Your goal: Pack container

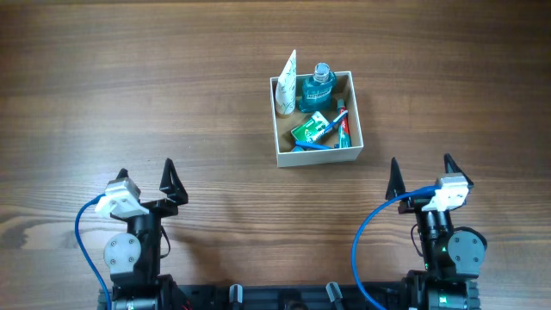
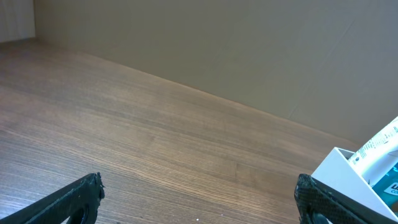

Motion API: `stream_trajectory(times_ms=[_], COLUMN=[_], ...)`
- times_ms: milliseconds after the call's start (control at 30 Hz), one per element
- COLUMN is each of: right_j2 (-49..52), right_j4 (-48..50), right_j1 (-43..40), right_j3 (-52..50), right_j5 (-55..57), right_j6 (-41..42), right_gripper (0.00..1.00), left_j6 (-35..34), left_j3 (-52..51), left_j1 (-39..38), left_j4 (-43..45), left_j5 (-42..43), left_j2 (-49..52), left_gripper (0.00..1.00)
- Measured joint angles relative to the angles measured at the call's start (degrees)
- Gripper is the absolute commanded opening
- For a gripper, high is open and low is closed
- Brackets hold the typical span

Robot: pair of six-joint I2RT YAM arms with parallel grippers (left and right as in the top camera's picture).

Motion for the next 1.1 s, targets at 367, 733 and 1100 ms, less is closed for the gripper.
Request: stream_trajectory(times_ms=[367,733,1100], right_j2=[0.00,0.00,0.00], right_j4=[-0.35,-0.37,-0.35], right_j1=[0.07,0.09,0.09], right_j3=[0.00,0.00,0.00], right_j5=[2.99,3.23,3.26], right_j6=[2.84,3.26,3.50], right_gripper=[1.00,0.99,1.00], left_j6=[0.00,0.00,0.00], left_j3=[0.00,0.00,0.00], left_j1=[0.00,0.00,0.00], left_j4=[0.00,0.00,0.00], left_j5=[0.00,0.00,0.00], left_j2=[0.00,0.00,0.00], left_gripper=[1.00,1.00,1.00])
